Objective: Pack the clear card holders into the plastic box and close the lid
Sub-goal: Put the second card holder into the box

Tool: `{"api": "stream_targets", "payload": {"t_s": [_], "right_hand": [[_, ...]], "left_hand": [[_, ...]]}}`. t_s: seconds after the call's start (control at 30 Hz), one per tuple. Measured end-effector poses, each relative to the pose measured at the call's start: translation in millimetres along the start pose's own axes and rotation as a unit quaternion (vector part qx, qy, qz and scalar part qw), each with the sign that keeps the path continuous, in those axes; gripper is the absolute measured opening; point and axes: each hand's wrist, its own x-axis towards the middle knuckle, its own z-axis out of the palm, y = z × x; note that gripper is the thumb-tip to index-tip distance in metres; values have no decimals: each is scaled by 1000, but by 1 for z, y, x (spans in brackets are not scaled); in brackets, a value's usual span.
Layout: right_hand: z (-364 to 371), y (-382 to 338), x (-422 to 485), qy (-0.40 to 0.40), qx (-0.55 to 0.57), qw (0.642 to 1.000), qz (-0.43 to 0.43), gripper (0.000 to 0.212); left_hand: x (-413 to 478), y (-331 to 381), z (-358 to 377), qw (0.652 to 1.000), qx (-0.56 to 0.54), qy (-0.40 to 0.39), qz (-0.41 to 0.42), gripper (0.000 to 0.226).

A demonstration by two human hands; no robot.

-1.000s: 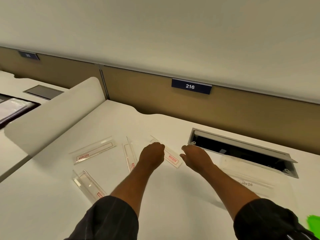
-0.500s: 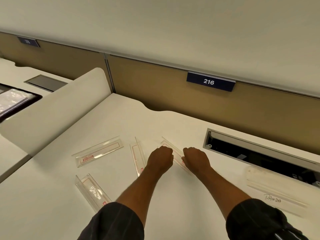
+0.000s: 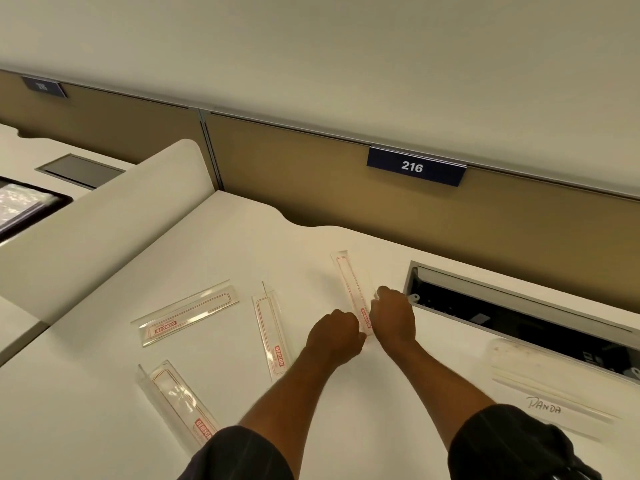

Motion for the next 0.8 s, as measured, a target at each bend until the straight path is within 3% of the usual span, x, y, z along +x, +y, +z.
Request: {"api": "stream_targets", "payload": {"t_s": [0.17, 0.3, 0.43, 0.53, 0.8], "right_hand": [[-30, 4, 4, 72, 158, 979, 108, 18], [-59, 8, -1, 113, 221, 955, 159, 18], [-87, 10, -11, 130, 244, 941, 194, 12], [-107, 13, -20, 129, 271, 930, 214, 16], [-144, 39, -32, 102, 348, 914, 185, 28]], "left_hand": [[0, 32, 1, 998, -53, -23, -27, 53], [-7, 60, -7, 999, 8, 38, -17, 63], [-17, 89, -14, 989, 19, 131, 60, 52], [-24, 110, -17, 982, 7, 156, 108, 49], [-35, 143, -32, 970, -32, 227, 81, 29]]}}
